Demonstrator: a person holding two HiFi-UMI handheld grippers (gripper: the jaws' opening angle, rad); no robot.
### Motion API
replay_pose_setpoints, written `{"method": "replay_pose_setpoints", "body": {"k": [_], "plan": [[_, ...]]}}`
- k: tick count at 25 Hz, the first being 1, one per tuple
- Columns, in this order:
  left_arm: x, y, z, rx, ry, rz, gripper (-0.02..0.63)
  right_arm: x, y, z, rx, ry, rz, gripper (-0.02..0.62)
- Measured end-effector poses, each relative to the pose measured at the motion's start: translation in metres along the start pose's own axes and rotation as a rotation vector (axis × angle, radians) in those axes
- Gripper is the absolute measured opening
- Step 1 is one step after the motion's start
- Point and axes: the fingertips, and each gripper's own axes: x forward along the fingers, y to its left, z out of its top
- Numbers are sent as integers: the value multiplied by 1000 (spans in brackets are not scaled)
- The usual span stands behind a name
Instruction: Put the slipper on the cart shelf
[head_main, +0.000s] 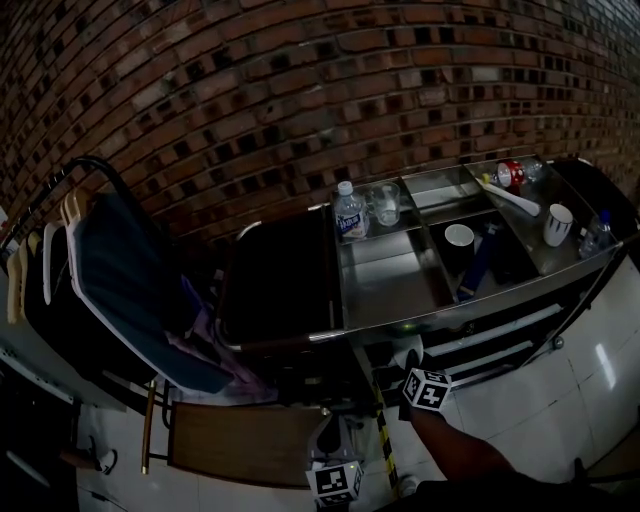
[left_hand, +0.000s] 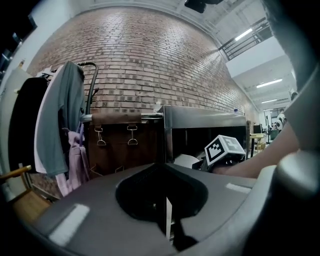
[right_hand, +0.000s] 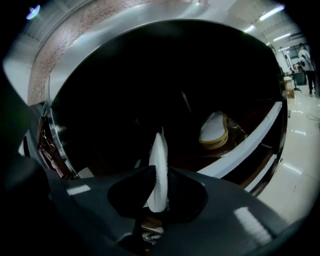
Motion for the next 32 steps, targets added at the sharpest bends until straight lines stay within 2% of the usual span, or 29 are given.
{"method": "replay_pose_setpoints", "body": {"k": [9, 14, 20, 23, 28, 32], "plan": [[-11, 3, -5, 2, 13, 22, 15, 27, 1, 5, -74, 24, -37, 69], [-16, 8, -4, -15, 15, 42, 15, 31, -6, 5, -185, 20, -97, 88], [-23, 14, 2, -26, -7, 62, 15, 29, -3, 8, -271, 54, -119, 134], [-25, 13, 7, -25, -24, 61, 15, 35, -7, 2, -331, 98, -138, 207], [-30, 13, 10, -29, -32, 54, 15, 42, -11, -7, -411, 117, -152, 207], [-33, 11, 7, -36, -30, 48, 15, 46, -11, -8, -443, 122, -130, 206]]}}
